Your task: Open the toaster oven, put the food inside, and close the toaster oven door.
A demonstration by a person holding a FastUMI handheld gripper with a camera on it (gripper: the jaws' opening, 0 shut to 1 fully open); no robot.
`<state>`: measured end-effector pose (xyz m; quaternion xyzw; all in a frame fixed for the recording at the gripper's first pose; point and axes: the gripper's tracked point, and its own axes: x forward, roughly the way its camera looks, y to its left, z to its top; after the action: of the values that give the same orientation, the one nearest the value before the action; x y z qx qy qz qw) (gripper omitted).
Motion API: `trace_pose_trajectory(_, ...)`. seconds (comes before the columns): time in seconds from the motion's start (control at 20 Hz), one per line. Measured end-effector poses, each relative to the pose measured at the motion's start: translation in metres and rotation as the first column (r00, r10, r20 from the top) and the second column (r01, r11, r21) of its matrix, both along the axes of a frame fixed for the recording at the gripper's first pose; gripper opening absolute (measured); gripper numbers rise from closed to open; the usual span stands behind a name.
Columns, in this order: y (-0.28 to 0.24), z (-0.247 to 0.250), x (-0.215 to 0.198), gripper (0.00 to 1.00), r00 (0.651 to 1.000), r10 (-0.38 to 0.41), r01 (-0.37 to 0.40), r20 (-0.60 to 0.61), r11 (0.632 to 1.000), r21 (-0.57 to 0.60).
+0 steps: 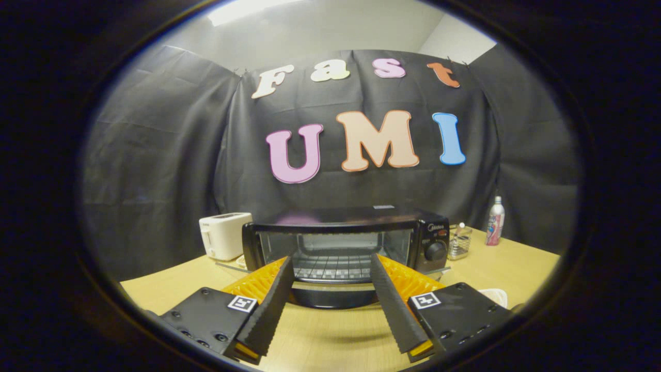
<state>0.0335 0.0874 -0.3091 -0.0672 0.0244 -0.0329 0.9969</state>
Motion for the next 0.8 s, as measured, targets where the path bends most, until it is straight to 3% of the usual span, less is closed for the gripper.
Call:
trace_pose_trajectory(0.45, -0.004, -0.038, -0.031, 0.92, 0.987, 0.000, 0.004, -0.161, 1.000, 0.023)
trace_pose_trajectory(0.8, -0.010, -0.079, -0.049, 0.92, 0.950, 0.011, 0.008, -0.313, 0.998, 0.060)
